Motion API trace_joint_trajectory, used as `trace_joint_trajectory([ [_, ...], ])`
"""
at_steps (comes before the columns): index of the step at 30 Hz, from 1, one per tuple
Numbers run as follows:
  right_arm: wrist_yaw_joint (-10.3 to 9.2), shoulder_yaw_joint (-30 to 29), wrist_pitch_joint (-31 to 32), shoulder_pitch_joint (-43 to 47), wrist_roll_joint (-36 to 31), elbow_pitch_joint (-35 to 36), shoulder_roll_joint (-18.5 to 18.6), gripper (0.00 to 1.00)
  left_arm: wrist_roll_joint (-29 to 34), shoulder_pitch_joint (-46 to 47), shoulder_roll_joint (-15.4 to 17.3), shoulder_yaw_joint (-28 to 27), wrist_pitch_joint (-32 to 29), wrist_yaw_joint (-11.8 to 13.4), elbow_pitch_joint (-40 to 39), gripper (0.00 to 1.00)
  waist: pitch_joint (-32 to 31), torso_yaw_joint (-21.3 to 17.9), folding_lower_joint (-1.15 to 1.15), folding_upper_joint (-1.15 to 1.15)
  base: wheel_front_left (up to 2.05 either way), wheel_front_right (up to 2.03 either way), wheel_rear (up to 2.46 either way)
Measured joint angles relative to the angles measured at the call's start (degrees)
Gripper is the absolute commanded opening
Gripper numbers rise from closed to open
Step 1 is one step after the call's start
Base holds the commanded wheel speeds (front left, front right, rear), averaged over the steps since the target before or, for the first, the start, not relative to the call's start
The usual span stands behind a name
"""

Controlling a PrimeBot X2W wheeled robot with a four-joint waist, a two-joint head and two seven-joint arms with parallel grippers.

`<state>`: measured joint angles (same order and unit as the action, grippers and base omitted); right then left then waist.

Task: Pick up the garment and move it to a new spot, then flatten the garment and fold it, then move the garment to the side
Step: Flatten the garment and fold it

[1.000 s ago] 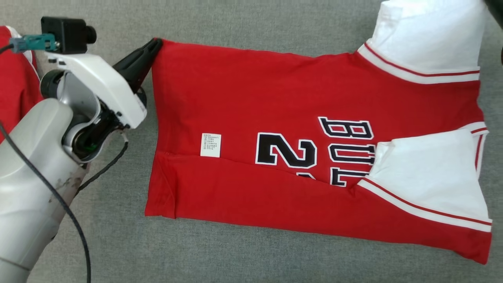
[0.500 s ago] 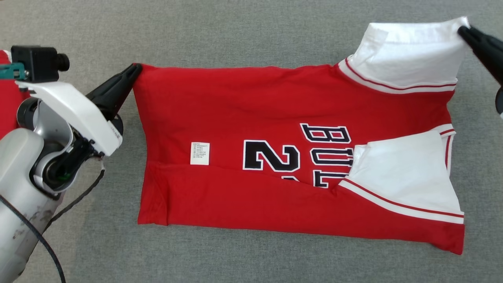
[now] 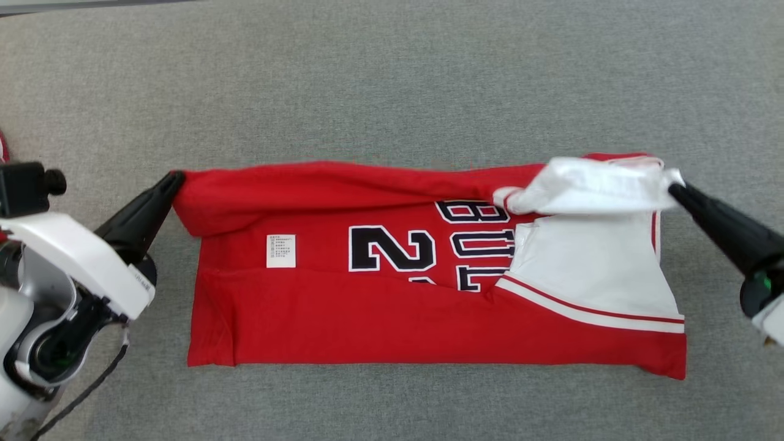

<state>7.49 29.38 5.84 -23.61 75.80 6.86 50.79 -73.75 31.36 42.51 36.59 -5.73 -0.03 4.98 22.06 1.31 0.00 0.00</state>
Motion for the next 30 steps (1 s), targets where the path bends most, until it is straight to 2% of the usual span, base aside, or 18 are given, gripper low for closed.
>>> trace_joint_trajectory([
  [4,0.0,-1.98,-2.22,8.04,0.37,2.18,-1.34,0.0,-1.62,-4.64,1.56,-1.11,1.81,1.4,-2.72,0.0,-0.54,-0.84,0.0,0.0,0.0,0.0,0.0],
  [9,0.0,-4.16,-3.94,15.56,0.29,3.24,-4.55,0.0,-3.82,-9.57,1.92,-1.82,3.49,2.35,-4.85,0.0,-1.18,-1.6,0.0,0.0,0.0,0.0,0.0],
  [17,0.0,-6.19,-4.38,21.26,-1.13,2.65,-9.99,0.0,-5.75,-13.56,1.87,-1.89,4.15,3.3,-4.47,0.0,-1.32,-2.3,0.0,0.0,0.0,0.0,0.0],
  [18,0.0,-6.48,-4.25,21.86,-1.88,1.49,-11.74,0.16,-5.95,-14.14,1.52,-1.51,4.02,3.66,-3.83,0.42,-1.34,-2.41,0.0,0.0,0.0,0.0,0.0],
  [19,0.0,-6.49,-4.08,22.03,-2.48,0.9,-12.69,0.65,-5.97,-14.46,1.14,-1.41,4.23,3.93,-3.42,0.74,-1.39,-2.43,0.0,0.0,0.0,0.0,0.0],
  [20,0.0,-6.58,-4.08,22.19,-3.27,0.12,-13.56,1.0,-5.97,-14.63,0.71,-1.37,4.55,4.13,-2.86,1.0,-1.48,-2.42,0.0,0.0,0.0,0.0,0.0],
  [23,0.0,-7.55,-4.63,23.34,-5.12,-1.3,-16.08,1.0,-5.81,-15.03,-0.37,-2.19,7.51,4.36,-2.08,1.0,-1.84,-2.41,0.0,0.0,0.0,0.0,0.0],
  [26,0.0,-9.99,-7.86,24.02,-8.36,-1.67,-18.35,1.0,-4.72,-16.1,-1.21,-3.81,12.33,5.25,-1.97,1.0,-2.28,-2.49,0.0,0.0,0.0,0.0,0.0],
  [28,0.0,-12.56,-11.12,24.03,-11.6,-2.09,-20.05,1.0,-3.85,-16.79,-2.16,-5.44,16.27,6.75,-2.57,1.0,-2.64,-2.58,0.0,0.0,0.0,0.0,0.0],
  [30,0.0,-15.82,-14.55,23.96,-15.49,-3.11,-22.15,1.0,-1.86,-17.17,-2.59,-6.98,18.72,9.35,-3.52,1.0,-3.05,-2.71,0.0,0.0,0.0,0.0,0.0],
])
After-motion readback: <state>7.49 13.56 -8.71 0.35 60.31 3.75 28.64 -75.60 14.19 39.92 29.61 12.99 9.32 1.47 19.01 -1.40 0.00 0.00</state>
